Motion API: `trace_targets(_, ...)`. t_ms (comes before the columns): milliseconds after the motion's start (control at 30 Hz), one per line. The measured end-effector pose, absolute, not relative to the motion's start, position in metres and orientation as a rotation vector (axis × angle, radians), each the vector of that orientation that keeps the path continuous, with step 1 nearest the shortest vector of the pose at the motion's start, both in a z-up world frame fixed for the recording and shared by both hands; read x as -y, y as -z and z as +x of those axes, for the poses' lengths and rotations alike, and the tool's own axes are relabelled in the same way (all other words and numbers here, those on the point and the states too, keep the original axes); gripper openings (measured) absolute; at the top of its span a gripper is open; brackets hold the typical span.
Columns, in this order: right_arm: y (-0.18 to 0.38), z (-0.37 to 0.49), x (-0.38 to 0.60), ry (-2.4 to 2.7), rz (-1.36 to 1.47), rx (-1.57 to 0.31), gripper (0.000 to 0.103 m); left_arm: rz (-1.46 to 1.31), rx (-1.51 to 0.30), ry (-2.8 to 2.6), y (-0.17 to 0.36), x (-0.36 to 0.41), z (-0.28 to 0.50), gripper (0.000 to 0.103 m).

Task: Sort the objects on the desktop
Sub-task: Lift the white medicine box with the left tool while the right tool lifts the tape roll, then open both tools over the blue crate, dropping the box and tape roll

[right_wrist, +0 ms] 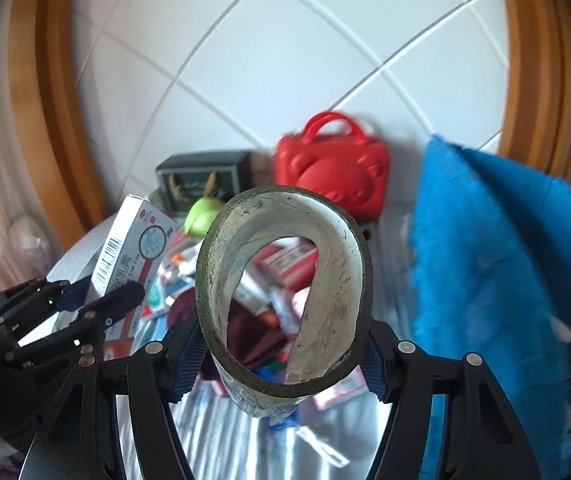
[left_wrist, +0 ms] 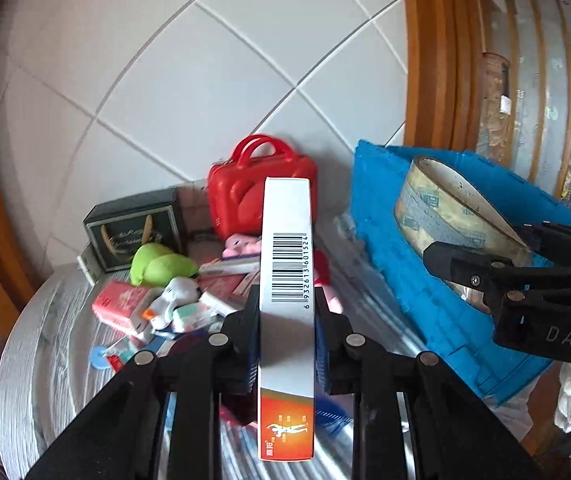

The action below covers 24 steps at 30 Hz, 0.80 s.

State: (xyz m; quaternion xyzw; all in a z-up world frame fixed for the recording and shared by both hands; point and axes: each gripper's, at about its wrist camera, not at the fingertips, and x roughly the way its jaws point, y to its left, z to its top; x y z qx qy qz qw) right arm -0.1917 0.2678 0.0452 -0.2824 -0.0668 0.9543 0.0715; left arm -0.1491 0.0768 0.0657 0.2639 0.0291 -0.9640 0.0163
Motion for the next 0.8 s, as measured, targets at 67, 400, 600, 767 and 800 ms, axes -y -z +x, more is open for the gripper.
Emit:
trace_targets(67, -0.068, -0.177, -0.29, -2.844, -0.796, 0.205, 0.065, 0.807, -0.078, 3.032, -0.082, -0.108, -0.163, 0.022)
trace_targets(400, -0.131, -0.123, -0.452, -2.618, -0.748, 0.254, 0.065, 0.827, -0.042, 3.205, -0.149, -0.282, -0.241, 0.022)
trace_targets(600, -0.115, -0.113, -0.554, -2.493, -0.927, 0.26, 0.065, 1.148, -0.002, 3.163, -0.121, -0.377, -0.299, 0.022)
trace_targets(767, -0.104, -0.095, -0.614, -2.478, -1.028, 0.218, 0.065, 1.346, 0.033, 3.095, -0.1, -0.433, -0.326, 0.022)
trace_targets(800, -0.107, -0.091, -0.621, -2.501, -1.024, 0.2, 0.065, 1.367, 0.048, 3.091, -0.098, -0.439, -0.327, 0.022)
